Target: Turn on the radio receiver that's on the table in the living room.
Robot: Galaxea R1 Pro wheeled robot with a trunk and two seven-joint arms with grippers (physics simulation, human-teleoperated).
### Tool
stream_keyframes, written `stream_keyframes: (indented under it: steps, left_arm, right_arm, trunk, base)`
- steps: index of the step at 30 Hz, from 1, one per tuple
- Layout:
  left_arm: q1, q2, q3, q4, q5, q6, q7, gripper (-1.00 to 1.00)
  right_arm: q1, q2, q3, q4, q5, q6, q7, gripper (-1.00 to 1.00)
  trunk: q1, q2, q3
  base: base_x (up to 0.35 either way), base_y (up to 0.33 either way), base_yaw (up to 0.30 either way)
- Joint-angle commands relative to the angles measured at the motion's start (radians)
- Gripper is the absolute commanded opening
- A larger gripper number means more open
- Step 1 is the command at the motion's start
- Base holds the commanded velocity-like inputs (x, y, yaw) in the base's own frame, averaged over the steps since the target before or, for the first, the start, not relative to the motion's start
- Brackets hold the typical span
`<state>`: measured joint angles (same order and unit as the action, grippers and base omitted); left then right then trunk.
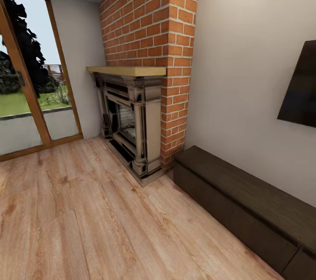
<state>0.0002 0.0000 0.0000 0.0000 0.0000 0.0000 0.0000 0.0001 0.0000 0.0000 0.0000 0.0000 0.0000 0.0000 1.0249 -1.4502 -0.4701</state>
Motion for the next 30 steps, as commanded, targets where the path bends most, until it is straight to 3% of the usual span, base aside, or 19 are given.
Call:
stream_keyframes:
  steps: [1,12,18,30]
  left_arm:
    - [0.0,0.0,0.0,0.0,0.0,0.0,0.0,1.0]
    - [0.058,-0.05,-0.006,-0.003,-0.004,-0.006,-0.002,1.0]
    - [0.06,-0.083,-0.006,-0.003,-0.003,-0.006,-0.002,1.0]
    - [0.06,-0.084,-0.006,-0.003,-0.003,-0.006,-0.002,1.0]
  right_arm:
    - [0.0,0.0,0.0,0.0,0.0,0.0,0.0,1.0]
    - [-0.063,0.062,0.006,-0.011,-0.001,-0.002,-0.002,1.0]
    - [-0.079,0.062,0.007,-0.011,0.0,-0.002,-0.002,1.0]
    - [-0.08,0.063,0.008,-0.011,-0.001,-0.002,-0.002,1.0]
  trunk:
    - [0.0,0.0,0.0]
    - [0.0,0.0,0.0]
    - [0.0,0.0,0.0]
    - [0.0,0.0,0.0]
  base:
    - [0.0,0.0,0.0]
    - [0.0,0.0,0.0]
    - [0.0,0.0,0.0]
    - [0.0,0.0,0.0]
